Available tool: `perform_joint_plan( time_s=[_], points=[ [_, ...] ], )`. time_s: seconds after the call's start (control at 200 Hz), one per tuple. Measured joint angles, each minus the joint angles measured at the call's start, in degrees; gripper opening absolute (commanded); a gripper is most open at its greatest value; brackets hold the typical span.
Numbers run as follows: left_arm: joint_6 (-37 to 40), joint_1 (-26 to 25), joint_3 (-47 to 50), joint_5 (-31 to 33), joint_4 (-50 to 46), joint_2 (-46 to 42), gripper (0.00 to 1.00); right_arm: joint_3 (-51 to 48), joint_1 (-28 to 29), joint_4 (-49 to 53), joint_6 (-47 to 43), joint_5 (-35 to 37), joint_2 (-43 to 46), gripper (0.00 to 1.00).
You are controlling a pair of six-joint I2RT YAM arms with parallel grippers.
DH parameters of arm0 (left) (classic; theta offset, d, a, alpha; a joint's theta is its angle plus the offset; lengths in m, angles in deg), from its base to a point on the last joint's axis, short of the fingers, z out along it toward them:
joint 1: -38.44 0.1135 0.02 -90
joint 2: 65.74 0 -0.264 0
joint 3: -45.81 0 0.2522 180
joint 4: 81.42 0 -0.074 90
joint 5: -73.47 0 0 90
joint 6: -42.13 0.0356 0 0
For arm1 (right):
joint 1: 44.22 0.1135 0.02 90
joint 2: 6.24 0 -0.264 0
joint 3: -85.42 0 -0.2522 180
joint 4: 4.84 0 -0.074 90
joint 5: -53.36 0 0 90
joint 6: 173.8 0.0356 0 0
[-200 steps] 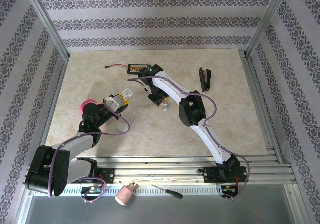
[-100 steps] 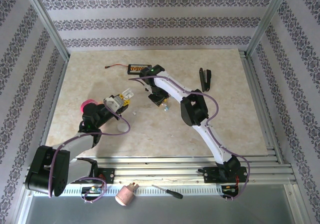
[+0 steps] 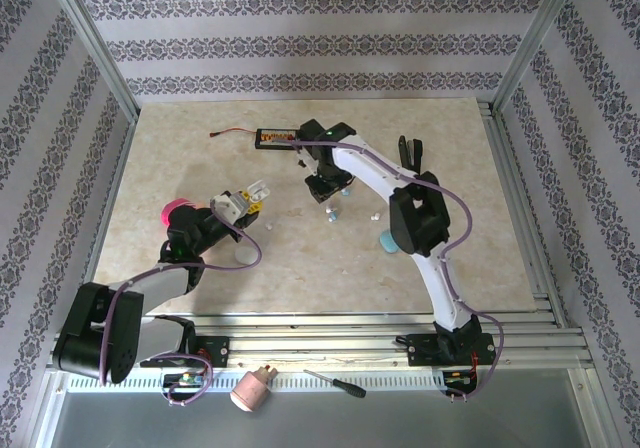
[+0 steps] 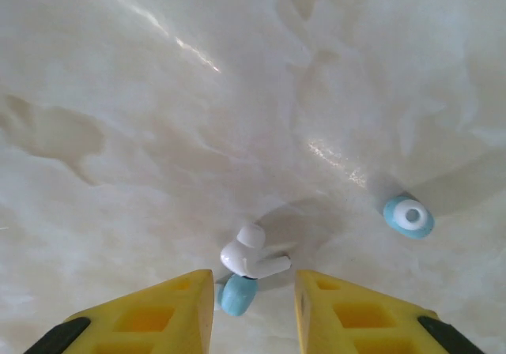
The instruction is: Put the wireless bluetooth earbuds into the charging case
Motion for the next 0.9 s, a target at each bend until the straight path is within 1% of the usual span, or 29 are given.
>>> perform_joint_plan(
  time_s=[0.07,0.17,0.335,0.545,0.67,0.899],
  points=[
    [-0.50,0.00,-0.37,-0.24,0.15,0.66,0.00,-2.14,-0.17,-2.36,0.09,-1.40,2.62,0.45],
    [-0.94,-0.02,-0.87,-0.66,0.39,1.05,0.00,-2.78,-0.28,-3.67,-0.22,-1.92,3.65,0.47],
    [-0.94,0.00,-1.46,-0.81,1.03,1.14,0.00,-0.02,0.44,0.37,-0.74,2.64,0.76,0.47],
    [-0.94,0.00,-1.46,-0.76,1.49,1.14,0.00,3.34,2.99,5.25,-1.90,9.03,-4.96,0.43],
    [-0.94,0.00,-1.46,-0.57,1.49,1.11,0.00,5.25,3.87,7.50,-2.23,10.71,-7.85,0.42],
    [-0.94,-0.02,-1.46,-0.09,1.49,0.74,0.00,8.24,4.17,9.88,-3.26,11.41,-10.80,0.39]
  ],
)
